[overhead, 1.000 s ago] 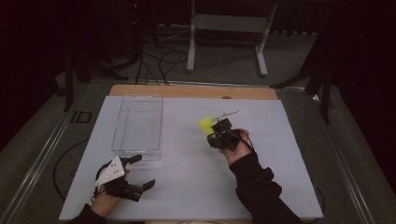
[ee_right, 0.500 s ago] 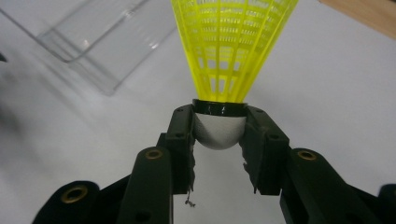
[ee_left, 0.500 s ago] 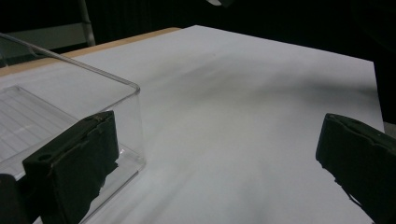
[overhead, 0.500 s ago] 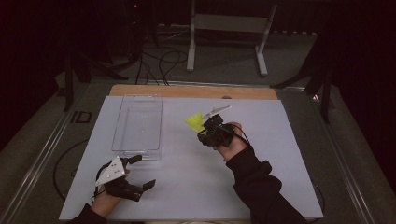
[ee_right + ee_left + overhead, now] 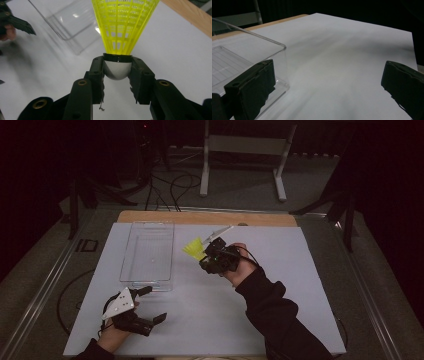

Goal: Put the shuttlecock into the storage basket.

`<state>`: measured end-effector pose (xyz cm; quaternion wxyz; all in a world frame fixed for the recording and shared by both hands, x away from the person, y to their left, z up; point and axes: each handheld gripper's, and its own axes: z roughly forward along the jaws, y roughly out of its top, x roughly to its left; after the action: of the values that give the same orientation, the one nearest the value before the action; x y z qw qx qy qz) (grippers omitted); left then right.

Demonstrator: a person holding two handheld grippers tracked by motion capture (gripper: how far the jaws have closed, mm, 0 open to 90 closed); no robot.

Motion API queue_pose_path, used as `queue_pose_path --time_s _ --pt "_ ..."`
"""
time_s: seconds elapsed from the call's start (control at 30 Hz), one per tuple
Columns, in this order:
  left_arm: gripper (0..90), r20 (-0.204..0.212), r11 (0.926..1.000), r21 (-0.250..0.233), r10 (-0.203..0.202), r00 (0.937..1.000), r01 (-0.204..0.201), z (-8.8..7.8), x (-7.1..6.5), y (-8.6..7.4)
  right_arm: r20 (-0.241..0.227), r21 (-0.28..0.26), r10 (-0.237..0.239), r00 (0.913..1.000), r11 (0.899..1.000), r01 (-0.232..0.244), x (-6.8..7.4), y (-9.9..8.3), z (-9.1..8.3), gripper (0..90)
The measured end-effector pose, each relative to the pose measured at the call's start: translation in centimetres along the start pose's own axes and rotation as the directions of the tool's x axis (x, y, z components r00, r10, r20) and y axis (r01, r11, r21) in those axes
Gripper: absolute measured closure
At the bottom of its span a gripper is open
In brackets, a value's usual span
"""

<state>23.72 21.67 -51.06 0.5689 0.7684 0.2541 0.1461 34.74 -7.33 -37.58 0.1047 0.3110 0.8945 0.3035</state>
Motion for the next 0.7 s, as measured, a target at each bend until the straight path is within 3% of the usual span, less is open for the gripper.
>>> queue_pose_path --time_s 0.3,0.47,0.57,0.6,0.7 --pt "0.0 0.002 1.0 0.0 -0.001 1.0 0.001 0.0 0.0 0.0 -0.085 0.001 -0.069 0.9939 0.998 0.07 0.8 1.8 0.4 65.6" --pt "0.0 0.002 1.0 0.003 -0.001 1.0 0.001 0.1 0.0 0.0 -0.097 0.005 -0.122 0.9878 0.992 0.123 1.1 2.9 0.6 65.6" --pt "0.0 0.001 1.0 0.002 -0.002 1.0 0.002 0.0 0.0 0.0 -0.106 0.006 -0.128 0.9861 0.992 0.129 1.1 3.2 0.6 65.6" --pt "0.0 0.002 1.0 0.002 -0.001 1.0 0.001 0.0 0.0 0.0 -0.111 0.008 -0.159 0.981 0.987 0.161 1.4 3.9 0.5 65.6" --pt "0.0 0.004 1.0 0.004 -0.001 1.0 0.001 0.1 0.0 0.0 -0.129 0.011 -0.167 0.9775 0.985 0.17 1.6 4.8 0.5 65.6"
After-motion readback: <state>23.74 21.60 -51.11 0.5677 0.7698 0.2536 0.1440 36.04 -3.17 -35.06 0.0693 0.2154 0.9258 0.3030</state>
